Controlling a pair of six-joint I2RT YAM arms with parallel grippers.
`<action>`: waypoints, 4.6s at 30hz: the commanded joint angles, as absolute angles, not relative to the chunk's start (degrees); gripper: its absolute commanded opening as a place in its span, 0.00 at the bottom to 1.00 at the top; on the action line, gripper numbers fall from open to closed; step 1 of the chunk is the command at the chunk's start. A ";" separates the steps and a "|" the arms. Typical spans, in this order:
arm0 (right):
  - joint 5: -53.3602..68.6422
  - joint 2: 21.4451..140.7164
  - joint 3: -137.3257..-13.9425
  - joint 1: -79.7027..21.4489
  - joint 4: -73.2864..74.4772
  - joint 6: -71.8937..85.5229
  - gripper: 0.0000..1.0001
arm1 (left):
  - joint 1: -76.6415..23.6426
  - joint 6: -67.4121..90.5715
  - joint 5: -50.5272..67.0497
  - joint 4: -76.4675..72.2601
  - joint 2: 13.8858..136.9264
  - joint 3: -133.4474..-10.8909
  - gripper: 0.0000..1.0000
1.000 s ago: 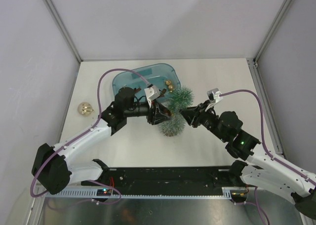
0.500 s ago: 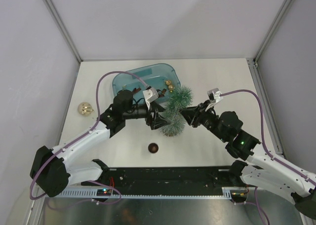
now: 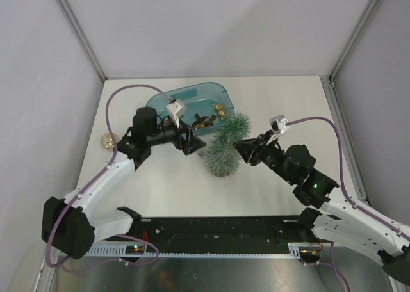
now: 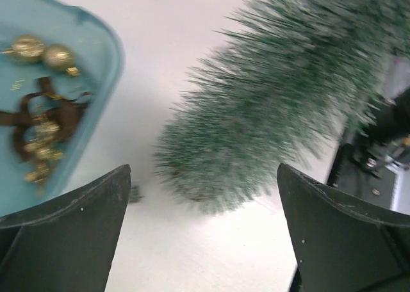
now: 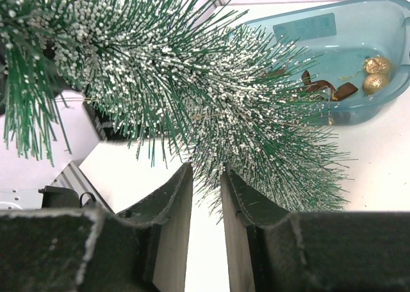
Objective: Decorate the small christmas tree
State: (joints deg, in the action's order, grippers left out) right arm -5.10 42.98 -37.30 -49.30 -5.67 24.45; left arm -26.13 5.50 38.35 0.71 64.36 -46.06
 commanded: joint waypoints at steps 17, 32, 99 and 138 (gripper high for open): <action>-11.51 43.57 -40.03 -50.55 -0.45 25.28 0.36 | -13.39 4.02 29.48 12.71 93.21 -64.99 1.00; -18.57 45.10 -42.97 -57.59 -0.26 26.39 0.40 | -13.39 8.91 32.35 0.75 84.38 -56.29 1.00; -38.68 45.06 -58.44 -72.07 20.49 25.48 0.46 | -16.96 -1.84 29.75 6.15 121.57 -84.67 0.33; -39.18 45.18 -60.96 -71.55 20.03 20.92 0.39 | -19.73 -8.55 26.43 7.56 121.94 -86.96 0.62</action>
